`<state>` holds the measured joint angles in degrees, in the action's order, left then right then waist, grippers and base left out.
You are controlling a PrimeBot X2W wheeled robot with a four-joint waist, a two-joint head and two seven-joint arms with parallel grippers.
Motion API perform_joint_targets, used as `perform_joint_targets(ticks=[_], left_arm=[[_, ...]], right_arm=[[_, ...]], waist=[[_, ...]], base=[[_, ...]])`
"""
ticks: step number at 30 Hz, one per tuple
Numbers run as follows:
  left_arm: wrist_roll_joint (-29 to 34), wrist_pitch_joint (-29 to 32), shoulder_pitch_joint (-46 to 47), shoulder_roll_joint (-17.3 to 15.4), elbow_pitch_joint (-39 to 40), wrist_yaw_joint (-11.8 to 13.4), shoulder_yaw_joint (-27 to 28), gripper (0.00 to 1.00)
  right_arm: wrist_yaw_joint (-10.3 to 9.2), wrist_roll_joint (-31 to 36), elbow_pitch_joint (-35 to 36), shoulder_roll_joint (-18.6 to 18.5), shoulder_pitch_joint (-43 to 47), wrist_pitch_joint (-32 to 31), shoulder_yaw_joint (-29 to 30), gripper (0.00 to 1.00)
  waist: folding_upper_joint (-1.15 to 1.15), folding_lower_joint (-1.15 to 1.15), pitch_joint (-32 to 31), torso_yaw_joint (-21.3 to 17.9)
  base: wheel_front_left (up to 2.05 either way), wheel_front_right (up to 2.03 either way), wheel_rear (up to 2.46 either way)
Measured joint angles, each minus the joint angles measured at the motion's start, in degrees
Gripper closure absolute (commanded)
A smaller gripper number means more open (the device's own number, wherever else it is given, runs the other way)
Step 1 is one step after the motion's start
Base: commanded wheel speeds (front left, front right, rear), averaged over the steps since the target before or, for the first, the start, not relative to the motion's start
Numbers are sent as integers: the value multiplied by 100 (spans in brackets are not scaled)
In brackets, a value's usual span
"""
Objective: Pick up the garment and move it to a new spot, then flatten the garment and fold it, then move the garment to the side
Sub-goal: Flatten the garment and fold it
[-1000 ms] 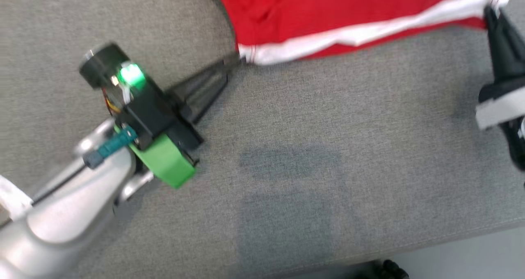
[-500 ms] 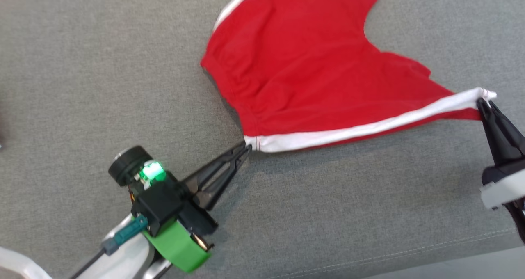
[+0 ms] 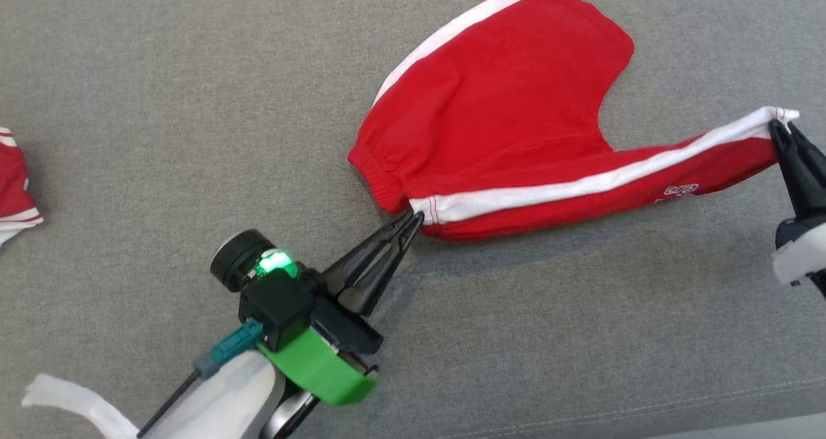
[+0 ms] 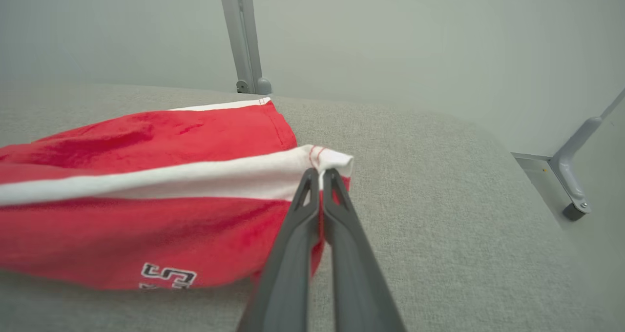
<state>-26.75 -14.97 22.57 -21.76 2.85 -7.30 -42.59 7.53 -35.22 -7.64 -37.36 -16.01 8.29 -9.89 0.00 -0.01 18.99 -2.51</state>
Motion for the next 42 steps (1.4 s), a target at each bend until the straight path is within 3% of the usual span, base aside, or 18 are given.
perform_joint_targets(ticks=[7,14,20,26,42], left_arm=[[-422,0,500,659,-695,-1,386,100],[-563,0,883,1318,-1037,-8,858,100],[-666,1,1034,1561,-1243,-9,1145,100],[-1157,0,1139,1738,-1368,-9,1303,100],[-1239,0,1598,1855,-1773,-8,929,100]], right_arm=[[0,439,-832,-98,-1419,-423,-706,100],[0,573,-1725,-234,-2932,-468,-1376,100],[1,558,-2268,-241,-4037,-409,-1934,100],[1,491,-2828,-92,-4925,-436,-2588,100],[1,196,-4320,204,-6193,-292,-3916,96]], waist=[[0,0,349,142],[0,0,812,416],[0,0,1166,700],[0,1,1461,971],[0,1,1856,1404]], base=[[0,0,0],[0,0,0],[0,0,0],[0,0,0],[0,0,0]])
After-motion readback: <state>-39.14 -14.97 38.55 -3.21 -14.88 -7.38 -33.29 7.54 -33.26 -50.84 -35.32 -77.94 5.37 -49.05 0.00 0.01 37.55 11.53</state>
